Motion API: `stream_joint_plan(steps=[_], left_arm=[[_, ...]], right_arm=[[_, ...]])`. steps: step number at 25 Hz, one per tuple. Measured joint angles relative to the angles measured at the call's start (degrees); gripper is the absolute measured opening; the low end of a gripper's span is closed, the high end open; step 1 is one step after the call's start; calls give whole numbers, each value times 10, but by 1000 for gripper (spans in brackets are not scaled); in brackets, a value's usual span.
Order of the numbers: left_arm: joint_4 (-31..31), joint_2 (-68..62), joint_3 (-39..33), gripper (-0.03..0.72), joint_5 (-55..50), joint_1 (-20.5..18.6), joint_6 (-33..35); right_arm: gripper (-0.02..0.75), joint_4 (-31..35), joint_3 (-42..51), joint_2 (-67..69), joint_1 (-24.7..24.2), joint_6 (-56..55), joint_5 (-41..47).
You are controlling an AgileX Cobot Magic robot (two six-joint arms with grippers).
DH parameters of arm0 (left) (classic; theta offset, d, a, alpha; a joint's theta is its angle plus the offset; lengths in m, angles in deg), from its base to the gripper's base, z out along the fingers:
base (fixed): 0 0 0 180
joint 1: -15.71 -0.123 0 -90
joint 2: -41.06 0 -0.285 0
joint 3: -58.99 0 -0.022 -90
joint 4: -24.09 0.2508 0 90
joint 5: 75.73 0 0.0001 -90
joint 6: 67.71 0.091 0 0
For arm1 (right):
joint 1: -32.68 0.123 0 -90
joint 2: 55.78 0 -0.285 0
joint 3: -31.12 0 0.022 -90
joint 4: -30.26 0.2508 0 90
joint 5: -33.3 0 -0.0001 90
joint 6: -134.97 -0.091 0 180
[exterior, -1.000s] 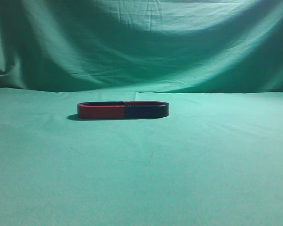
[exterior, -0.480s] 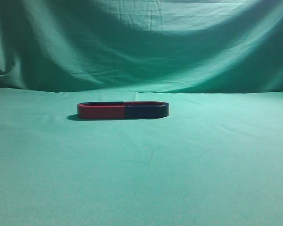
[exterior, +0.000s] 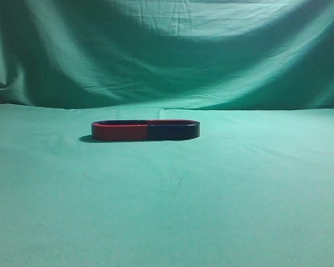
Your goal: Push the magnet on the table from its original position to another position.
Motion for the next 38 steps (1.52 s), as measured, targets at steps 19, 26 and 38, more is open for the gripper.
stream_joint_plan(steps=[19,26,38], left_arm=[[0,0,0,399,0,0,0],[0,0,0,399,0,0,0],[0,0,0,399,0,0,0]], right_arm=[[0,-39,353,-216,-252,0,-148],[0,-44,393,-216,-252,0,-169],[0,-44,393,-216,-252,0,-173]])
